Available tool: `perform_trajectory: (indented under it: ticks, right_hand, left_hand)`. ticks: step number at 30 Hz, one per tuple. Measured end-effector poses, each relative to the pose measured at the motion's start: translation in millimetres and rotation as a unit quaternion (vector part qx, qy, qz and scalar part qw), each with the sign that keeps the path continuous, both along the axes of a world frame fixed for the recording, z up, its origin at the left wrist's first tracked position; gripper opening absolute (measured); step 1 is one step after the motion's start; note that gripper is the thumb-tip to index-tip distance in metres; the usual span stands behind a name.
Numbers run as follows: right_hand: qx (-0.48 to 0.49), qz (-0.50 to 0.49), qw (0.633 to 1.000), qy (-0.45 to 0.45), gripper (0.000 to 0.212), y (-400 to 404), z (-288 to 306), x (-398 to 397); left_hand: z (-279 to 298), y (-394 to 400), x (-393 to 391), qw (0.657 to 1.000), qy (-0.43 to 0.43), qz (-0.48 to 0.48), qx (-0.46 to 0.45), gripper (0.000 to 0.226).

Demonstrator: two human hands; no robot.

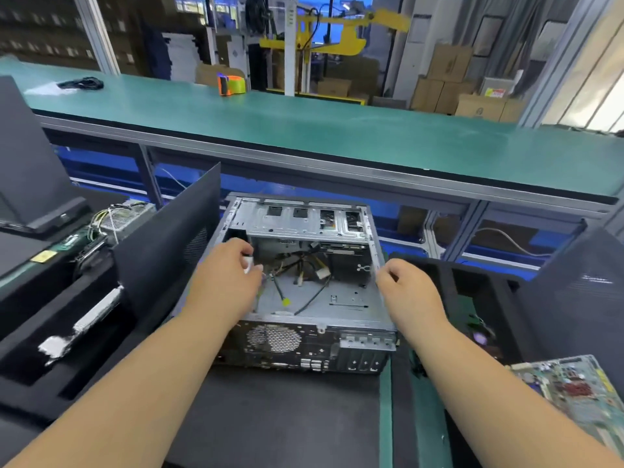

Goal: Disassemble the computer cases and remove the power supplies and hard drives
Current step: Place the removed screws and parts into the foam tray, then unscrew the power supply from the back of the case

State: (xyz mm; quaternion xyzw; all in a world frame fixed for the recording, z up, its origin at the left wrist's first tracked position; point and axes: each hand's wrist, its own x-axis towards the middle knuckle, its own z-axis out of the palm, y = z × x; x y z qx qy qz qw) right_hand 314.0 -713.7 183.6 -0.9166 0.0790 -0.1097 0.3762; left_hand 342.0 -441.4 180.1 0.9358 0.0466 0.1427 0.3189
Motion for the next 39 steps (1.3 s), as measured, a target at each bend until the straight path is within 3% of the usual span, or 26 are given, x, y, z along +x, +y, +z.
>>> perform_trajectory:
  ticks: [2,9,15,17,20,23,25,28,31,33,35,37,39]
  right_hand:
    - [0.016,0.002,1.0,0.018,0.013,27.3,1.4,0.6]
    - [0.006,0.033,0.998,0.046,0.015,114.7,4.0,6.9]
    - [-0.008,0.019,0.998,0.055,0.013,166.5,3.1,6.2]
    - [-0.013,0.011,0.998,0.054,0.011,177.0,2.6,4.3]
    - [0.024,-0.007,0.998,0.061,0.012,187.8,1.0,1.3]
    - [0.081,-0.008,0.993,0.087,0.029,194.9,2.9,-0.7]
    - [0.111,-0.006,0.989,0.096,0.038,198.0,5.0,-0.4]
    - [0.132,-0.01,0.988,0.082,0.033,194.2,5.3,2.5]
    - [0.094,-0.018,0.993,0.065,0.021,172.5,7.2,6.0]
    - [-0.014,-0.021,0.999,0.049,0.017,146.8,7.2,7.4]
    - [-0.142,-0.009,0.987,0.072,0.017,121.2,4.3,7.0]
    - [-0.188,-0.005,0.974,0.127,0.028,100.7,-2.2,3.7]
    - [-0.221,-0.013,0.959,0.177,0.045,85.2,-8.4,-0.4]
  left_hand:
    - [-2.2,29.8,5.0,1.0,-0.004,0.021,0.02,0.02]
    - [-11.9,71.2,20.0,0.99,0.104,-0.029,0.096,0.036]
    - [-14.9,73.9,30.3,0.978,0.115,-0.098,0.144,0.041]
    - [-13.0,76.7,32.3,0.979,0.112,-0.124,0.116,0.036]
    - [-12.5,79.7,31.5,0.978,0.108,-0.178,-0.013,0.028]
    - [-13.4,76.2,21.9,0.956,0.064,-0.261,-0.119,0.029]
    - [-12.9,71.4,13.4,0.937,0.038,-0.315,-0.146,0.031]
    - [-14.2,66.3,6.7,0.925,0.028,-0.347,-0.153,0.033]
    - [-19.6,70.6,6.7,0.943,0.043,-0.31,-0.109,0.033]
    - [-27.1,75.5,10.0,0.972,0.054,-0.224,0.045,0.055]
    - [-31.1,79.3,8.8,0.971,0.125,-0.14,0.15,0.08]
    - [-34.5,80.4,7.0,0.958,0.226,-0.122,0.129,0.097]
    - [-37.1,79.5,4.6,0.95,0.273,-0.129,0.077,0.107]
